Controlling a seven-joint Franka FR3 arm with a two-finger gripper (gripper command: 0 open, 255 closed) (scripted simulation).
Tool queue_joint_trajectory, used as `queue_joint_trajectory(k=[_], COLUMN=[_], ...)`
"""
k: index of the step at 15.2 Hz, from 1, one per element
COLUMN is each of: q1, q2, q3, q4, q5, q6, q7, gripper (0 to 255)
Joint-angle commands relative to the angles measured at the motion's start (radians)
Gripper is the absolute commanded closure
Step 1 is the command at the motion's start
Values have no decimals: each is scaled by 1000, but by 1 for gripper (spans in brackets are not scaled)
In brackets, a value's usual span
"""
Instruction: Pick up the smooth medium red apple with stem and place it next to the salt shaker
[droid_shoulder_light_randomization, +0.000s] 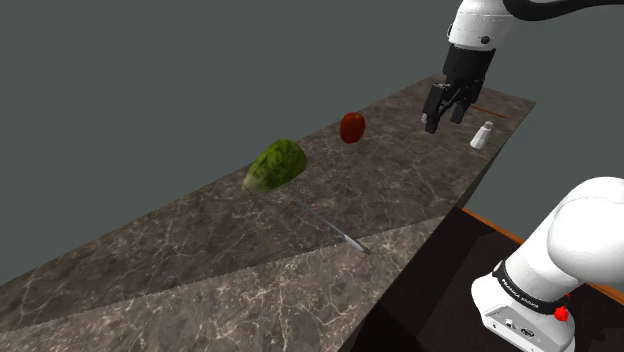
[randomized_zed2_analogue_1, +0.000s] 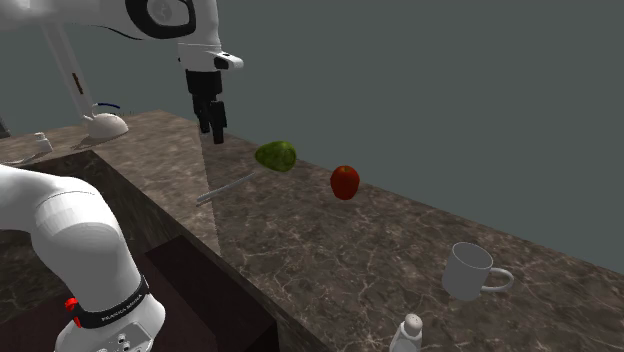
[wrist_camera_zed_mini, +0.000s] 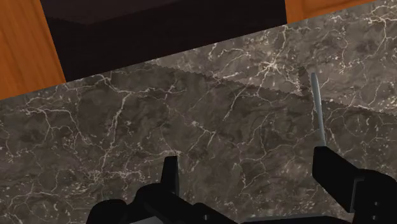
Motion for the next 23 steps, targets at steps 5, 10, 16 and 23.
queue_joint_trajectory(k=[5,10,16,23], q1=[-23,-50,-76,-101], q2=[145,329,550,809], q3=[-9,-21,-38,-60], q4=[53,148,300,532], q5=[-21,-46,-71,-92], q6=[96,192,269,305], q7=[-1,4,12,23], gripper=[0,0,0,0])
